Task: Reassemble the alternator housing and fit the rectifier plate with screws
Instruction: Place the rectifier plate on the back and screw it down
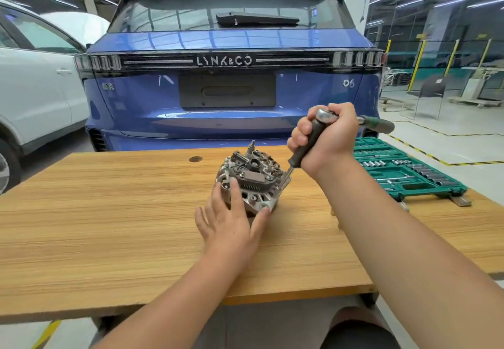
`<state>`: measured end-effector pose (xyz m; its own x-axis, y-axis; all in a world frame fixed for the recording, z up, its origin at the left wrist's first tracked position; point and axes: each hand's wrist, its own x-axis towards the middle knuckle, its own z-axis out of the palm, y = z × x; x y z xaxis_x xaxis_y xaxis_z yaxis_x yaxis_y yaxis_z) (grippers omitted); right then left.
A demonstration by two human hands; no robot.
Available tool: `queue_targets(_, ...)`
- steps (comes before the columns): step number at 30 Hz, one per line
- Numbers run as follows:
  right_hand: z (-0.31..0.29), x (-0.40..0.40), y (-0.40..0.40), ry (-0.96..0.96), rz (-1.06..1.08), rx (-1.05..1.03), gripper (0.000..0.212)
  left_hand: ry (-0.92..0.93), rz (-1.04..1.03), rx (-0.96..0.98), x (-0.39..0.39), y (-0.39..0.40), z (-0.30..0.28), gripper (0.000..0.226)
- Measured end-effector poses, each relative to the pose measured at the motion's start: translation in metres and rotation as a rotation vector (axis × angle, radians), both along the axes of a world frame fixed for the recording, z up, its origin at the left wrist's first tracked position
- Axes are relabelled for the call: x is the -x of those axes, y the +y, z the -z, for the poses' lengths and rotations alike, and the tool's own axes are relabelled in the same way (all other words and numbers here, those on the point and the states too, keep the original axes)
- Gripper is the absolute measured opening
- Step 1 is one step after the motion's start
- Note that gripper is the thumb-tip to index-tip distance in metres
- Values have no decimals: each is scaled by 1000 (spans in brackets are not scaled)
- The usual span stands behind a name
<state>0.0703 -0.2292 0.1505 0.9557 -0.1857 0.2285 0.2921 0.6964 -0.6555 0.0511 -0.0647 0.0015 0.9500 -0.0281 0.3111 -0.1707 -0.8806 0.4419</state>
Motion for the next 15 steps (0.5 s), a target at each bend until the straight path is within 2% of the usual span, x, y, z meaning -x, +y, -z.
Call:
queue_targets(3, -7, -9, -16, -13, 89, -64, 35, -229, 85, -106, -17, 23, -23, 118)
queue_targets(6, -8, -20, -25, -5, 101, -135, 35, -401, 293, -312, -38, 31, -57, 130)
queue_targets(8, -8, -28, -28, -1, 91, -170, 36, -322, 370, -485, -52, 26, -75, 137)
queue_targets(10, -8, -34, -29, -3, 86, -191, 36, -218, 368, -558, -58, 21, -79, 142)
queue_targets(12, -11, -44, -33, -9, 83, -182, 36, -165, 305, -515, -60, 12, -73, 141)
queue_targets(15, -18, -59, -36, -29, 97, -121, 36, -190, 179, -470, -59, -5, -68, 132)
